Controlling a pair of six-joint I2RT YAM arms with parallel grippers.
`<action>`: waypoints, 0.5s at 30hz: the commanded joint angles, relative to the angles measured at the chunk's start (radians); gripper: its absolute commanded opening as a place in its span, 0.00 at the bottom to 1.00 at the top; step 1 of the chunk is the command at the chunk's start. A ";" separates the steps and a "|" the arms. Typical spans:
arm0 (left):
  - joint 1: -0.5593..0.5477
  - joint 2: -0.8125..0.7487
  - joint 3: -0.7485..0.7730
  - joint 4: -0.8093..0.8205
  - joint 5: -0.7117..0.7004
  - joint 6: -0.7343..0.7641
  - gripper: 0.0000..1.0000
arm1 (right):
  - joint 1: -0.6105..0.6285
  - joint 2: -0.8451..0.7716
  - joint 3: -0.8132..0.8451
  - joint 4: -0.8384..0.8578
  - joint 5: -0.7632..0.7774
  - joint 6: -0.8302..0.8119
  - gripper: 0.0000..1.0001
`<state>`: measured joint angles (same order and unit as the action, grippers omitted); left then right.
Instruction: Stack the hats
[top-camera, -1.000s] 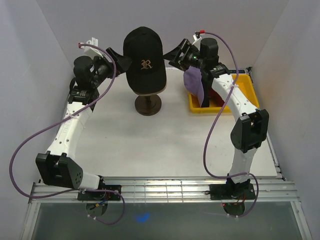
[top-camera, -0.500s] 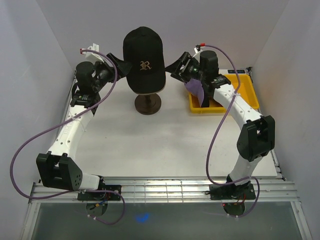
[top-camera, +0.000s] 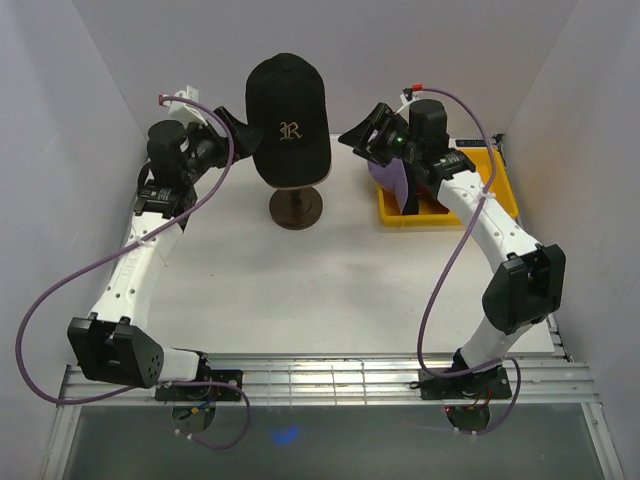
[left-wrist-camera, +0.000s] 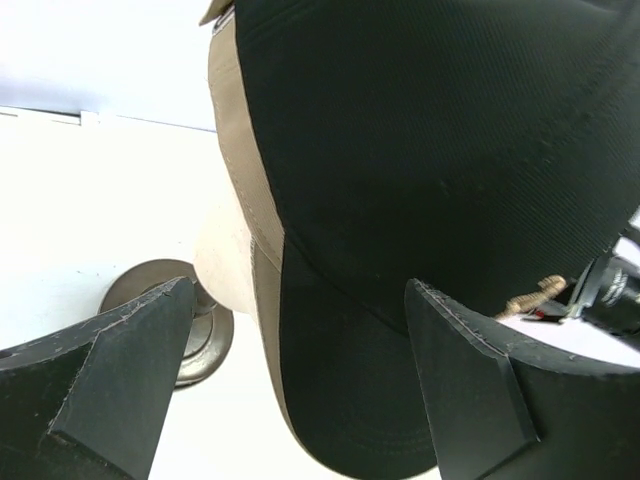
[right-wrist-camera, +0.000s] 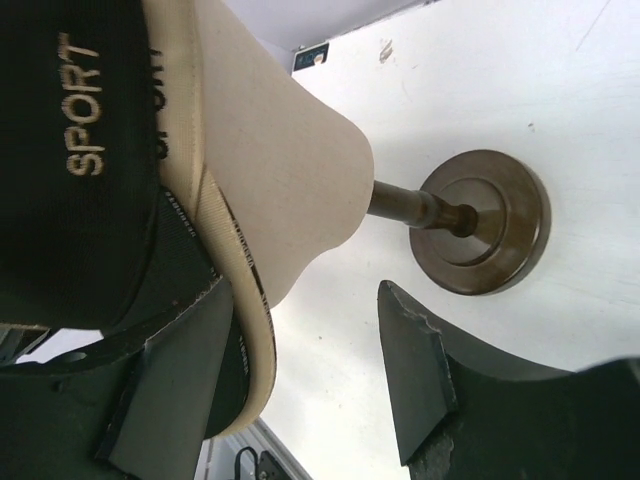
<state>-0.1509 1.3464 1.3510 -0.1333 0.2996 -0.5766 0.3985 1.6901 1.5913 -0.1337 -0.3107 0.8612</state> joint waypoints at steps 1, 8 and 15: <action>-0.004 -0.082 0.050 -0.052 -0.002 0.035 0.96 | -0.033 -0.084 0.021 -0.044 0.042 -0.072 0.66; -0.004 -0.173 0.034 -0.123 -0.022 0.043 0.96 | -0.156 -0.191 0.045 -0.213 0.041 -0.194 0.65; -0.004 -0.289 -0.038 -0.161 0.004 -0.045 0.95 | -0.334 -0.250 0.009 -0.388 0.101 -0.503 0.61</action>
<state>-0.1528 1.1130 1.3426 -0.2642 0.2859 -0.5747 0.1009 1.4647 1.6005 -0.4339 -0.2512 0.5545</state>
